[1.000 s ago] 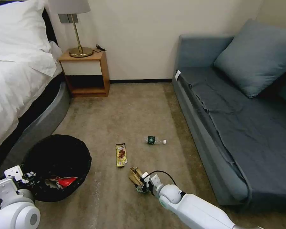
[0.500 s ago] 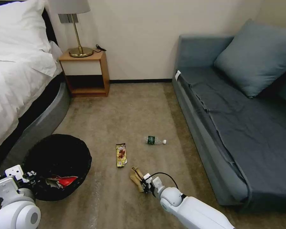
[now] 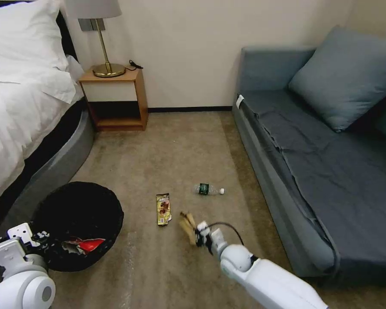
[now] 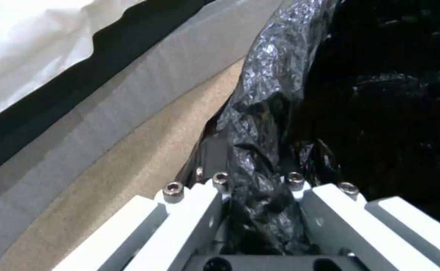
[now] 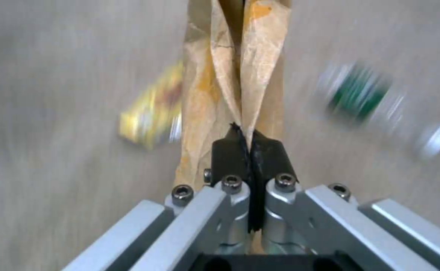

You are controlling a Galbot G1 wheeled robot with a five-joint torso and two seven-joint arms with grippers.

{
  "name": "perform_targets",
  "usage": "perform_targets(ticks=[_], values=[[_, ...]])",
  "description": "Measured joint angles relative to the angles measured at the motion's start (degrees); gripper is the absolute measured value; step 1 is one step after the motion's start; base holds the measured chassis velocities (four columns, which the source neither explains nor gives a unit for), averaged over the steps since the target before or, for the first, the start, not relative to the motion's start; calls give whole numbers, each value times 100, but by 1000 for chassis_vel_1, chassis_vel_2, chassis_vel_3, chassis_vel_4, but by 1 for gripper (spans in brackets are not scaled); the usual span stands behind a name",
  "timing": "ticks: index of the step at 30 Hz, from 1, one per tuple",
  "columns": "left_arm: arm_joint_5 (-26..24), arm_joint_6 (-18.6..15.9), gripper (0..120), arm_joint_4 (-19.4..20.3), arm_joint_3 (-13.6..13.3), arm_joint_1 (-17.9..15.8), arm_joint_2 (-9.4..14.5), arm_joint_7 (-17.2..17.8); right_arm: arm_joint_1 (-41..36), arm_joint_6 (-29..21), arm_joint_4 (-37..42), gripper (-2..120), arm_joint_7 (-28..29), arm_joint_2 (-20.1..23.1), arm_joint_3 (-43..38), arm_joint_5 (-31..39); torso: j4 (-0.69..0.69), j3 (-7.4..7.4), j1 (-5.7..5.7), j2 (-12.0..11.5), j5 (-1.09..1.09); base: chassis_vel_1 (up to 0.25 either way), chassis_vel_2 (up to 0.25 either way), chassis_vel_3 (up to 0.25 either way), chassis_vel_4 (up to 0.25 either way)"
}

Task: Pick up the trash bin, then pick up the garbage on the floor and place it into the trash bin.

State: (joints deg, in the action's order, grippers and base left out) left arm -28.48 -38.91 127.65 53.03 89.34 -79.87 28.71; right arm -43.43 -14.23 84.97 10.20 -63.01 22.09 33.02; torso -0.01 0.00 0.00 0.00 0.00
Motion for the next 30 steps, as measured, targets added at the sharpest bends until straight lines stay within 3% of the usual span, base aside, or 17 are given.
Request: perform_targets(ticks=[6,9,15,20,30], values=[[19,0,3,-34,-51,-26,3,2,451,-254,1325,0,96,226,-198,729,1,0,0,1,-1,0,0,0,0],[37,-3,3,-41,-88,-40,-6,7,707,-402,2135,0,237,194,-133,1478,1,-1,0,1,-1,0,0,0,0],[39,-25,3,-23,-123,-71,-7,8,1011,-331,2683,0,463,-45,454,2284,1,0,0,1,-1,0,0,0,0],[48,-43,3,4,-154,-81,0,18,1248,-235,2736,0,593,-390,1190,2668,1,0,0,1,-2,0,0,0,0],[113,-46,3,61,-235,-53,-64,16,1523,-104,2128,0,890,-952,2120,2581,2,0,-1,1,-1,0,0,0,0]])
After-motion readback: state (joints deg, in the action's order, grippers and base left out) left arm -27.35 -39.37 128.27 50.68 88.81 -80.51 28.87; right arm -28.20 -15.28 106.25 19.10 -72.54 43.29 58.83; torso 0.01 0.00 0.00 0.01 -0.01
